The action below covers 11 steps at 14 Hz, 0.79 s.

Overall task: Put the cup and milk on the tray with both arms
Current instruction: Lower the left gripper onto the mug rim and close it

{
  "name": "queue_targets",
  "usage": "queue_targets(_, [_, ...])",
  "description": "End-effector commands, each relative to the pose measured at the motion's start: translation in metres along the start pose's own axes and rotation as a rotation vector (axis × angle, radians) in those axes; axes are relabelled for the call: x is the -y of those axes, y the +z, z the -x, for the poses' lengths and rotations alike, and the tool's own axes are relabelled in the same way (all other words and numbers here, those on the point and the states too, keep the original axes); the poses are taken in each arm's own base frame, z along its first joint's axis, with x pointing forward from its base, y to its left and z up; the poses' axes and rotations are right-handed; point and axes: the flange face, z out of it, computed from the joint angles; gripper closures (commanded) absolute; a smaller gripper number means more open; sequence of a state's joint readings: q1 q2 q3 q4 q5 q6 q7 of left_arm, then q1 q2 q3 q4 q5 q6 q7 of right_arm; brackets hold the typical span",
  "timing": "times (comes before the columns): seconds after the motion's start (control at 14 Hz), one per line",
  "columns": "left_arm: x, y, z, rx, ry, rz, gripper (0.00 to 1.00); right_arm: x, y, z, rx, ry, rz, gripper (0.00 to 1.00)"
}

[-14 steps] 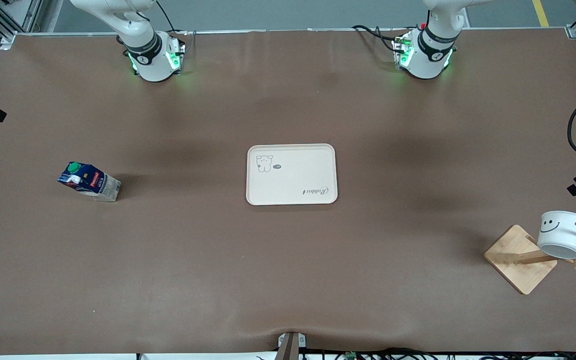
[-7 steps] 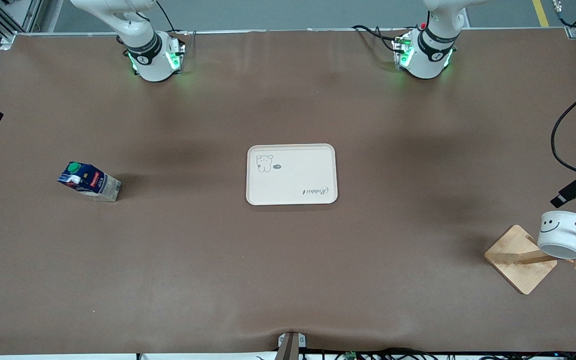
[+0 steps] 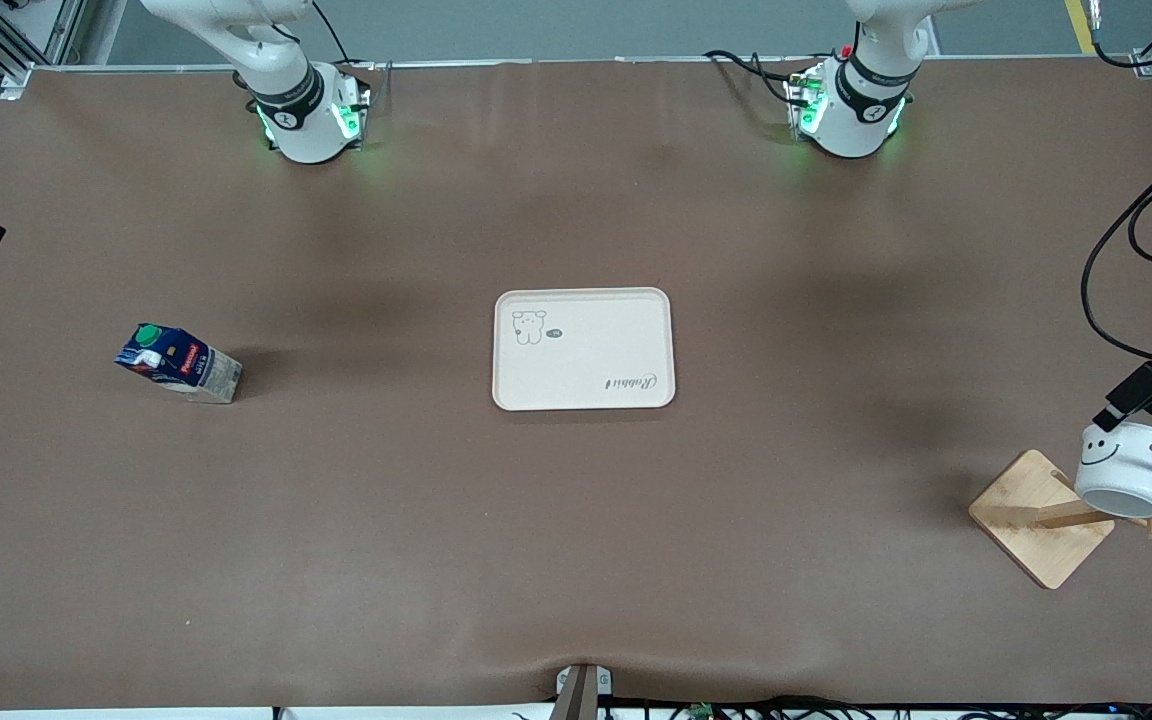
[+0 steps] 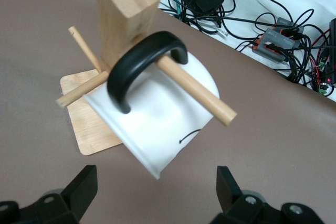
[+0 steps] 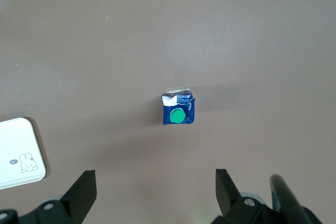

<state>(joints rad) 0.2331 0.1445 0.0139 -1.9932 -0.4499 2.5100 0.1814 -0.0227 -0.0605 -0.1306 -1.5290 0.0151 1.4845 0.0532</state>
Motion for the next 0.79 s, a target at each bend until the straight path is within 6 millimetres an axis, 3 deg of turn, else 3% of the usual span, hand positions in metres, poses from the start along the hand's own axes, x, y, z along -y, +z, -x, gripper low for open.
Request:
queue_targets(0.0, [-0.006, 0.010, 0.001, -0.025, 0.026, 0.009, 0.08, -0.002, -0.002, -0.001, -0.007, 0.011, -0.003, 0.00])
queue_targets(0.72, [-0.018, 0.025, 0.001, -0.046, 0.117, 0.008, 0.27, -0.004, -0.002, -0.002, -0.006, 0.014, -0.002, 0.00])
